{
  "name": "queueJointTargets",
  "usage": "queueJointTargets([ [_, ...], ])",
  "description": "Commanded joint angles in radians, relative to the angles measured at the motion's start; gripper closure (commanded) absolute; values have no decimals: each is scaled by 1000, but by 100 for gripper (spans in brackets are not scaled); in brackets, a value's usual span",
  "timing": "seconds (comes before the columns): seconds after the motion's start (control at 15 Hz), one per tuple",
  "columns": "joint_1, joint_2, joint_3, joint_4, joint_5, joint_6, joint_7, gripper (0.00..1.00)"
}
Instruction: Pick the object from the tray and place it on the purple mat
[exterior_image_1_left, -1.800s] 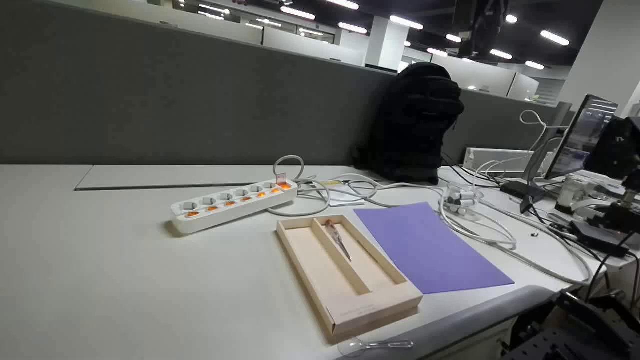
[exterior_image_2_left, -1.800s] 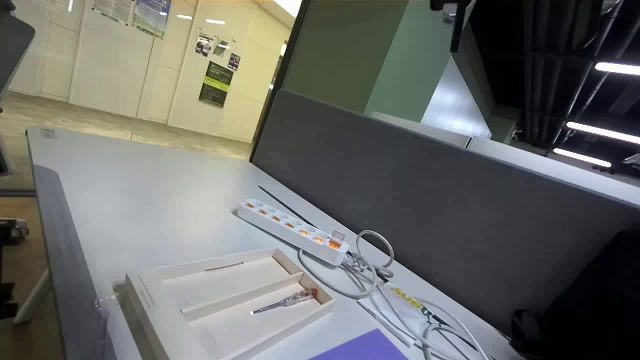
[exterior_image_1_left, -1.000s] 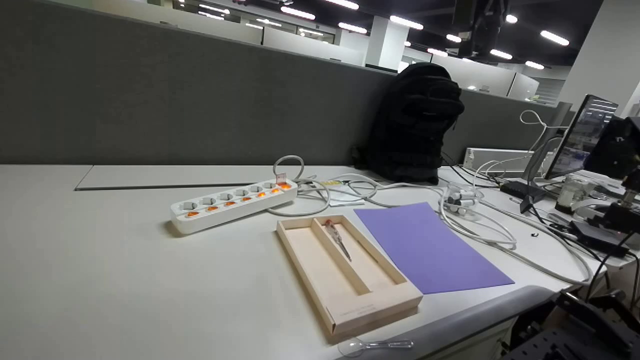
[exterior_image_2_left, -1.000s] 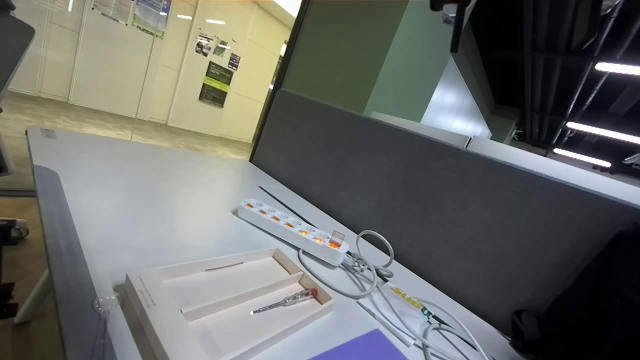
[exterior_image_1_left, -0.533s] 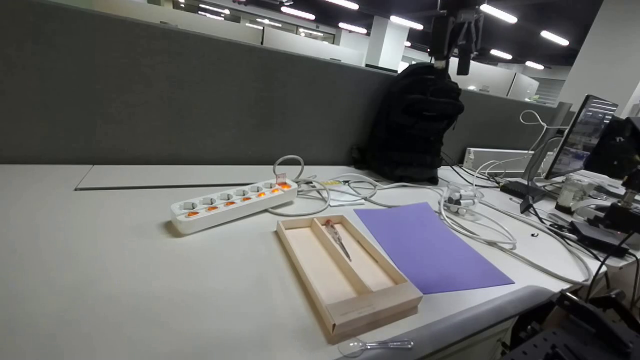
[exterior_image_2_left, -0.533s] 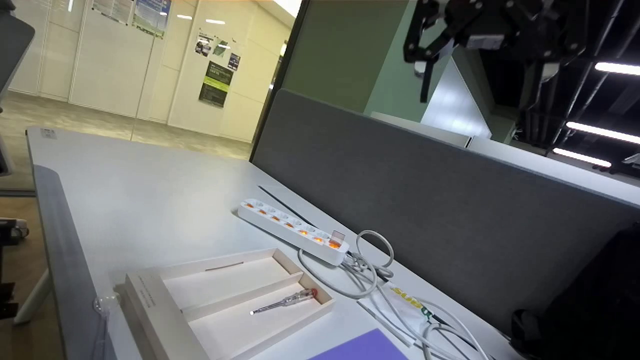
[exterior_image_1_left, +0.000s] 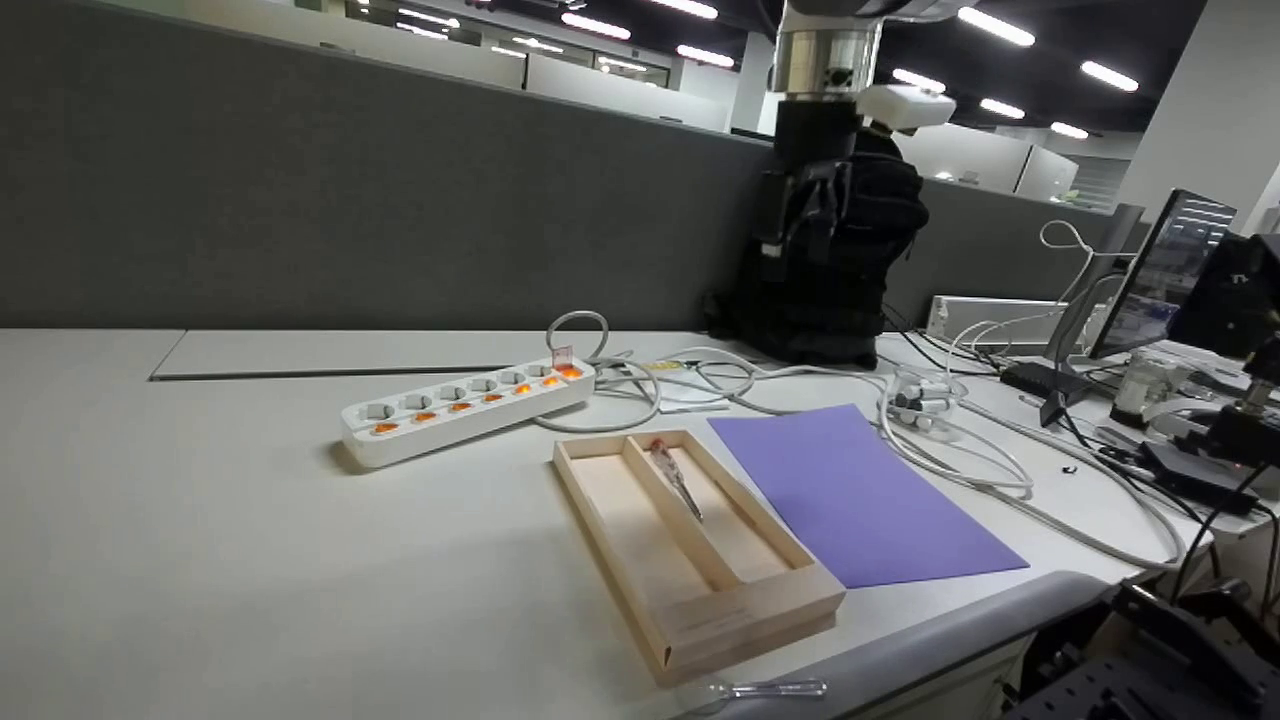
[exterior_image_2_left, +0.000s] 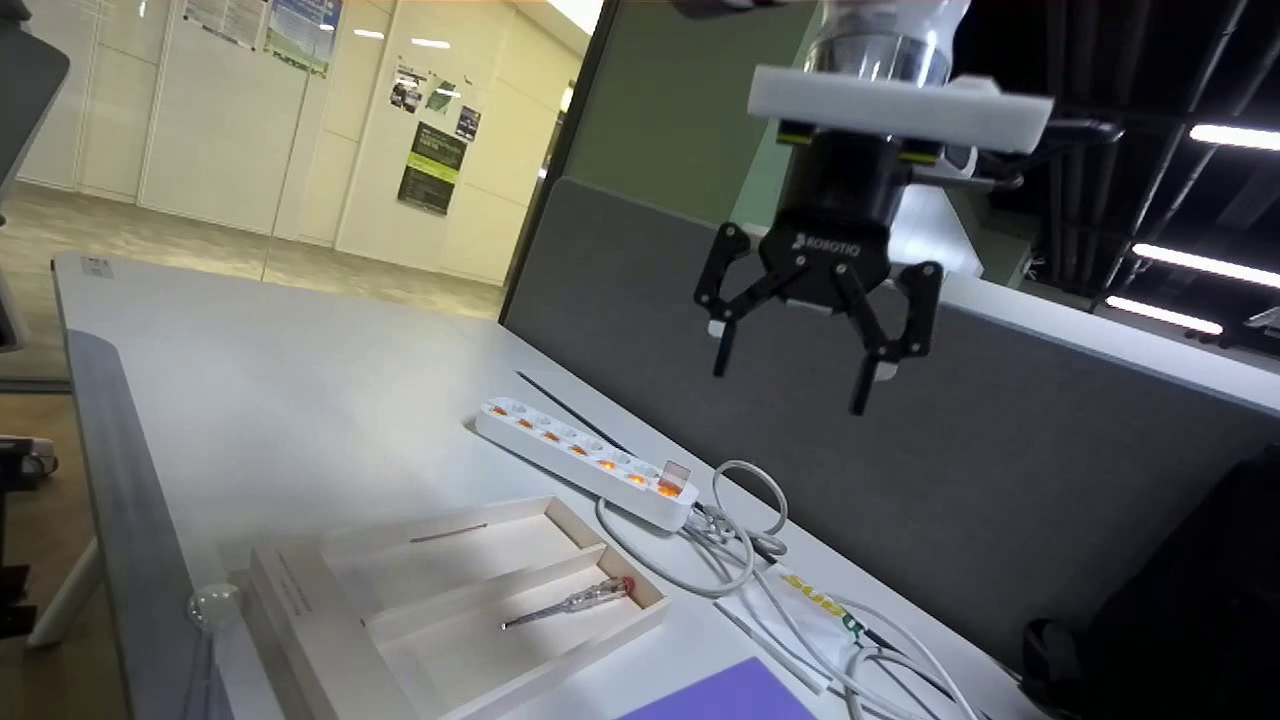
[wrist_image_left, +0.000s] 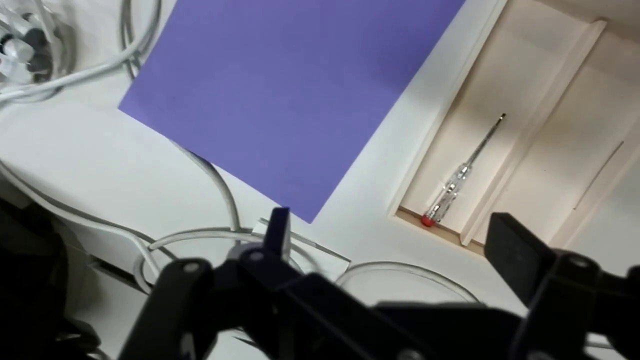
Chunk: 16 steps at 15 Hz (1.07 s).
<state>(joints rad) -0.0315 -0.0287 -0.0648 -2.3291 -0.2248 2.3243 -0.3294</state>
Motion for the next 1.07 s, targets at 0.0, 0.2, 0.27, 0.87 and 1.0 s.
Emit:
queueJointTargets([
  [0.0,9,109,24,0,36,100,61,0],
  [0.2,14,195,38,1,17,142,85,0],
  [0.27,16,221,41,3,10,146,85,0],
  [0.87,18,301,60,-1,7,147,43,0],
  [1.0,17,301,60,-1,7,147,42,0],
])
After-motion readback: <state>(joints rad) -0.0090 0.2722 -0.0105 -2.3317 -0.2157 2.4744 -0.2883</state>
